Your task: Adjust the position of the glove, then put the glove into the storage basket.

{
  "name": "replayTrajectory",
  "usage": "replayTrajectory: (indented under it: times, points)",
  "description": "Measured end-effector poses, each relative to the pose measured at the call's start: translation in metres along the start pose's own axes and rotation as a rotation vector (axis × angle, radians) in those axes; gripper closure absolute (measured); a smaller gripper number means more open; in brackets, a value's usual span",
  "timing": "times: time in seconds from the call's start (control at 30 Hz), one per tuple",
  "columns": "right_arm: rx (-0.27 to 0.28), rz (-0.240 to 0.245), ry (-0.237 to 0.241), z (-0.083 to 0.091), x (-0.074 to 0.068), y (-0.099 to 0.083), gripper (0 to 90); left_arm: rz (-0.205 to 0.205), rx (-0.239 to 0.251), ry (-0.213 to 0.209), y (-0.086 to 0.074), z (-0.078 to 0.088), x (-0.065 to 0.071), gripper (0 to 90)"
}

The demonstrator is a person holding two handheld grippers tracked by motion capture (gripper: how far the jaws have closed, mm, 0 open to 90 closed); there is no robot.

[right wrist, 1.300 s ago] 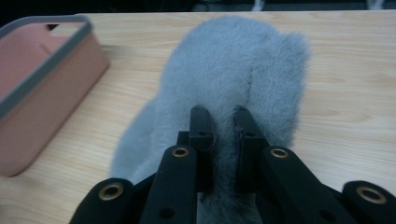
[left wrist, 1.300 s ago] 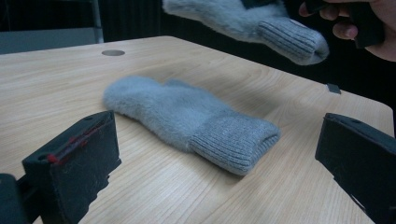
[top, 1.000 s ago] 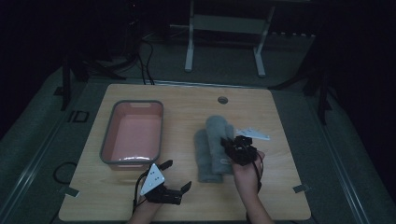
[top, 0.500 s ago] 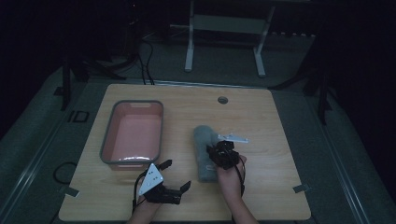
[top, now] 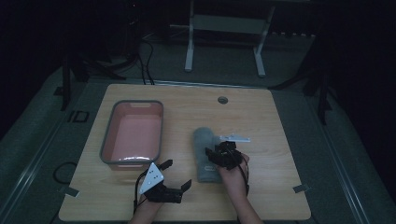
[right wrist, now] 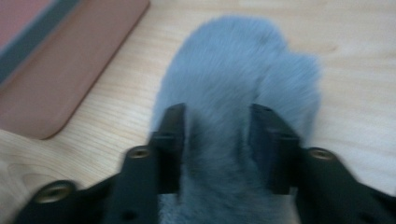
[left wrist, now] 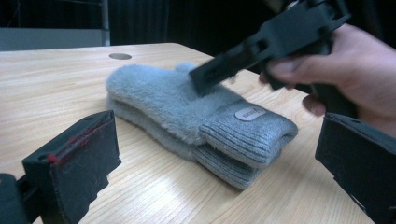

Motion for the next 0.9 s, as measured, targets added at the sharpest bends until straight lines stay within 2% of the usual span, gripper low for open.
replayTrajectory:
  times: [0.03,0.07,0.1,0.13,0.17,0.23,0.3,0.33,0.4,0.43,0.47,0.5,0.53,0.6,0.67,0.7,0.73,0.8,0.9]
  points:
    - [0.038,0.032,0.028,0.006,0.005,0.006,38.5,0.0,0.0,0.0,0.0,0.0,0.0,0.0]
    - [0.046,0.042,0.023,0.01,0.009,0.009,37.6,-0.008,-0.029,0.026,0.001,-0.003,0.0,0.0]
    - [0.046,0.042,0.023,0.01,0.009,0.009,37.6,-0.008,-0.029,0.026,0.001,-0.003,0.0,0.0]
    - [0.054,0.028,0.04,0.016,0.015,0.011,31.5,-0.009,-0.04,0.033,0.002,-0.004,0.0,0.0]
    - [0.063,0.022,0.048,0.019,0.017,0.012,29.1,-0.009,-0.043,0.036,0.002,-0.005,0.0,0.0]
    - [0.064,0.018,0.073,0.024,0.022,0.013,20.4,0.009,-0.052,0.044,0.005,-0.008,0.0,0.0]
    - [0.051,0.031,0.115,0.028,0.028,0.013,13.6,0.052,-0.052,0.024,0.011,-0.013,0.0,0.0]
    - [0.048,0.028,0.126,0.029,0.032,0.014,14.0,0.071,-0.052,0.023,0.014,-0.016,0.0,0.0]
    - [0.048,0.057,0.148,0.033,0.039,0.016,14.2,0.101,-0.082,0.029,0.021,-0.023,0.0,0.0]
    - [0.067,0.069,0.164,0.035,0.042,0.018,14.8,0.109,-0.093,0.02,0.024,-0.028,0.001,0.0]
    - [0.113,0.066,0.177,0.039,0.045,0.021,17.0,0.103,-0.111,0.011,0.027,-0.034,0.001,0.1]
    - [0.148,0.052,0.203,0.043,0.047,0.024,18.2,0.104,-0.134,-0.007,0.03,-0.04,0.002,0.1]
    - [0.159,0.034,0.222,0.047,0.049,0.026,18.3,0.098,-0.17,-0.012,0.032,-0.046,0.003,3.2]
    - [0.116,0.013,0.232,0.05,0.054,0.026,18.2,0.052,-0.205,-0.004,0.038,-0.059,0.005,4.4]
    - [0.069,0.035,0.222,0.049,0.055,0.025,10.7,0.009,-0.234,0.032,0.043,-0.069,0.003,4.7]
    - [0.067,0.044,0.248,0.049,0.053,0.024,10.7,0.015,-0.254,0.038,0.044,-0.074,0.0,6.8]
    - [0.063,0.048,0.246,0.047,0.052,0.022,10.7,0.028,-0.27,0.058,0.043,-0.079,-0.003,8.7]
    - [0.034,0.06,0.232,0.04,0.05,0.019,12.7,0.046,-0.317,0.096,0.039,-0.086,-0.012,14.6]
    - [-0.026,0.09,0.203,0.026,0.049,0.013,21.1,0.065,-0.422,0.147,0.025,-0.094,-0.026,15.1]
Point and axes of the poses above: each handheld gripper's, and its own axes: z roughly backward along the jaws, y roughly out of its top, x roughly to its right, the point moved 5 cm from there along -z, roughly forward along the jaws, and after that the axes turned 15 degrees about x, right-handed, at the moved point
